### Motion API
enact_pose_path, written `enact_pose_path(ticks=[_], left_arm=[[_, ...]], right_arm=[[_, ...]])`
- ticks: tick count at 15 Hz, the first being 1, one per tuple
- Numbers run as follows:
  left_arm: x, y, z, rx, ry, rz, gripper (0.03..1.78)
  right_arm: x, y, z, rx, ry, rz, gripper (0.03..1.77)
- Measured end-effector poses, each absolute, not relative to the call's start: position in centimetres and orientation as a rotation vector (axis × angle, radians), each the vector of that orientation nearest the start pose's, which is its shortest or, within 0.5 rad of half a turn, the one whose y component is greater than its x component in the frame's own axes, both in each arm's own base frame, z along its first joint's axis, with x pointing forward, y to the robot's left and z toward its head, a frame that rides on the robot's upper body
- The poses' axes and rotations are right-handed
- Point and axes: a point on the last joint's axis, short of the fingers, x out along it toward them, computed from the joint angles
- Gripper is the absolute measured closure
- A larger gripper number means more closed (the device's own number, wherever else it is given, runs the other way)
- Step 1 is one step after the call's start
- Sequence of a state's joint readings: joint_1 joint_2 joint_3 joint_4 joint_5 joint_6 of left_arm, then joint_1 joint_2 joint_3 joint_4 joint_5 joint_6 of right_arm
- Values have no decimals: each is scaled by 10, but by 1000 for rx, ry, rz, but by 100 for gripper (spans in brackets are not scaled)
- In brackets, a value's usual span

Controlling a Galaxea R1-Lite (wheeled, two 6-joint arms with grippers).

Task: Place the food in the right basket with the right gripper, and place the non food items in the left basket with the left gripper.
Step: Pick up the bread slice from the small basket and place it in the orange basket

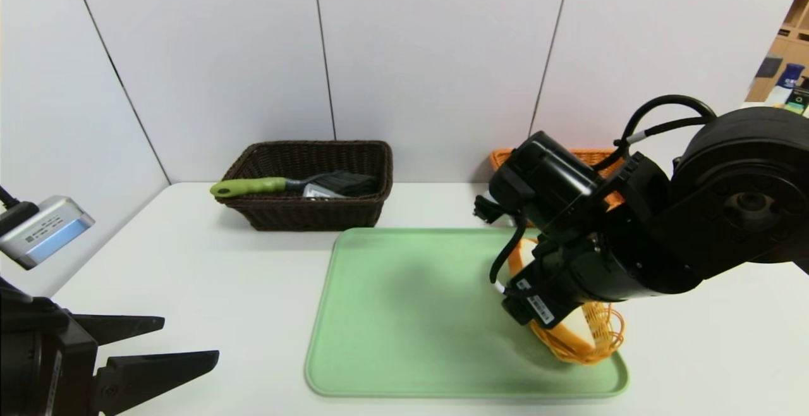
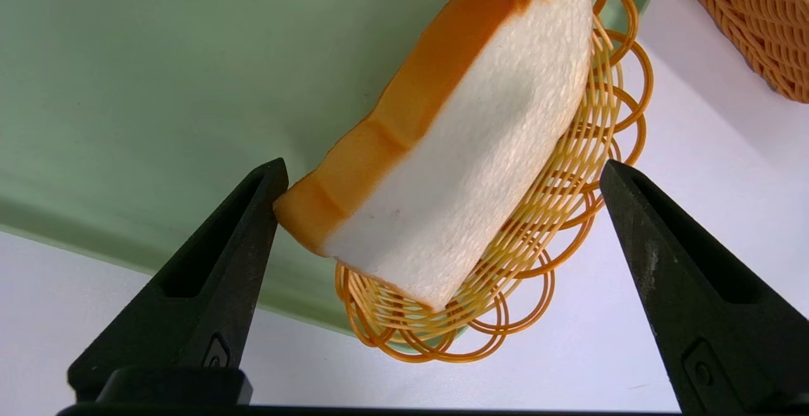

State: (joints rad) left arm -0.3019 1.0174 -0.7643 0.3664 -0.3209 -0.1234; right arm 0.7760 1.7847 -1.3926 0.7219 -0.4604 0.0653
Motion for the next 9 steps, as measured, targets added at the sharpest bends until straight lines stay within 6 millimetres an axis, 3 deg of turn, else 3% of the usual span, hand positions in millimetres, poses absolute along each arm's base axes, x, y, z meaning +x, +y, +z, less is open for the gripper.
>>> enact_pose_path(ticks=[5, 9], left_arm=[[105, -40, 227, -121, 661, -565, 12], [105, -40, 227, -120, 658, -566, 12]], right_arm=[[219, 200, 209, -592, 910, 255, 10], [218, 202, 205, -599, 919, 260, 69]])
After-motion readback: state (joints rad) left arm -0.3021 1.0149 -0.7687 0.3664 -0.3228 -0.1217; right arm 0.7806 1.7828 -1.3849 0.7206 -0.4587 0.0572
